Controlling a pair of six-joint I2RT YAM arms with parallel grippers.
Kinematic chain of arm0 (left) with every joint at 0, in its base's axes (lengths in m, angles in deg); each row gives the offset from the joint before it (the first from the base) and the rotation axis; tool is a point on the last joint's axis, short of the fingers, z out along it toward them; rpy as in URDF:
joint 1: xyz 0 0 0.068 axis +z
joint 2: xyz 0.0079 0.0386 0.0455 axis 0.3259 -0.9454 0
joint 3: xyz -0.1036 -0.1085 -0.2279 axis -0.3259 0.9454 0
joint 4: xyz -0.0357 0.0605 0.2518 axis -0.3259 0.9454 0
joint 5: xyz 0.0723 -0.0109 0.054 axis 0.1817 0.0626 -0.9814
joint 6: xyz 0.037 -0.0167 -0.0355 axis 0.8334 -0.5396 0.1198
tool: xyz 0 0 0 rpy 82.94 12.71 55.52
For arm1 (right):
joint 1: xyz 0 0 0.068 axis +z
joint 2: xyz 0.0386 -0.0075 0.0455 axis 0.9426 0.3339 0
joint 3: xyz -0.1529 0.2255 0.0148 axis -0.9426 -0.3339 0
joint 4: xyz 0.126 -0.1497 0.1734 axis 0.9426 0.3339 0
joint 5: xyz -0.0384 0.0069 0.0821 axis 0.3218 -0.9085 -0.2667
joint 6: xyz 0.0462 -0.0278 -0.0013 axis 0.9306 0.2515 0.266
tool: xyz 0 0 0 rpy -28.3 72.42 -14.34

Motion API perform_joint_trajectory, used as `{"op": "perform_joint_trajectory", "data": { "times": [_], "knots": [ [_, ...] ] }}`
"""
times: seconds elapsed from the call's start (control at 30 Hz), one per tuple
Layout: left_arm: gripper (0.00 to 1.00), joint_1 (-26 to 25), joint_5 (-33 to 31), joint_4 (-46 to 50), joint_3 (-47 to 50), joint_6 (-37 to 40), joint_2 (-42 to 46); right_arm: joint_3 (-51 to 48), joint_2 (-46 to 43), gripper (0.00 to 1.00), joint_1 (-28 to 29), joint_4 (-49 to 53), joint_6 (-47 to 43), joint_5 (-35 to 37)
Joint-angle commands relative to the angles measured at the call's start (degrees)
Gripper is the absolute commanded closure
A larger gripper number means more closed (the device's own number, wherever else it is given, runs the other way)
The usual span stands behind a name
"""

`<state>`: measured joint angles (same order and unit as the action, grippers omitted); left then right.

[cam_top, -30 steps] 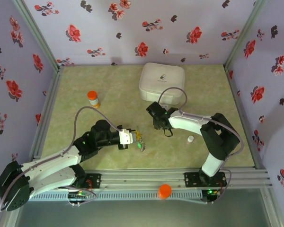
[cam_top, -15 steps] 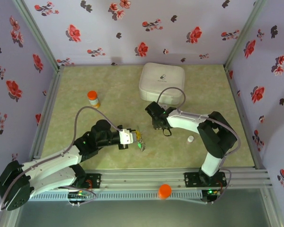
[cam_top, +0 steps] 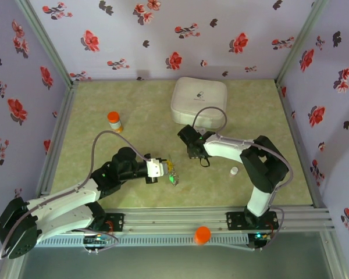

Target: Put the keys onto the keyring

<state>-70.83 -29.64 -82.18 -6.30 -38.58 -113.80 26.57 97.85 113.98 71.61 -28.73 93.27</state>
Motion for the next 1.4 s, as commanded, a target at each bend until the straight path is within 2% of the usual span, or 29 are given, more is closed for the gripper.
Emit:
{"op": "perform_joint_trajectory", "data": {
  "times": [0.0, 0.33, 0.6, 0.83, 1.1, 1.17, 1.3, 1.37],
  "knots": [
    [1.0, -0.35, -0.15, -2.96, -0.39, -0.12, -0.44, 1.6, 0.8, 0.8, -0.04, 0.53, 1.0, 1.21],
    [1.0, -0.32, -0.07, -3.38, -0.36, -0.21, -0.89, 1.54, 1.04, 0.83, -0.07, 0.06, 0.35, 0.31],
    [1.0, -0.31, -0.07, -3.48, -0.39, -0.2, -1.02, 1.25, -0.38, 0.81, 0.0, 1.47, 0.74, 0.22],
    [1.0, -0.31, -0.07, -3.75, -0.44, -0.2, -1.16, 0.96, -0.67, 0.81, 0.28, 1.73, 0.81, -2.23],
    [1.0, -0.32, -0.07, -3.31, -0.39, -0.22, -0.82, 1.01, -0.56, 0.84, 0.44, 2.0, 0.83, -1.89],
    [1.0, -0.31, -0.08, -3.31, -0.39, -0.2, -0.87, 1.16, -0.51, 0.88, 0.44, 2.2, 0.67, -1.97],
    [1.0, -0.29, -0.08, -3.31, -0.48, -0.09, -1.01, 1.29, -0.34, 0.89, 0.46, 2.48, 0.52, -1.97],
    [1.0, -0.31, -0.07, -3.28, -0.48, -0.12, -0.92, 1.35, -0.63, 0.94, 0.46, 2.48, 0.5, -2.06]
  ]
}}
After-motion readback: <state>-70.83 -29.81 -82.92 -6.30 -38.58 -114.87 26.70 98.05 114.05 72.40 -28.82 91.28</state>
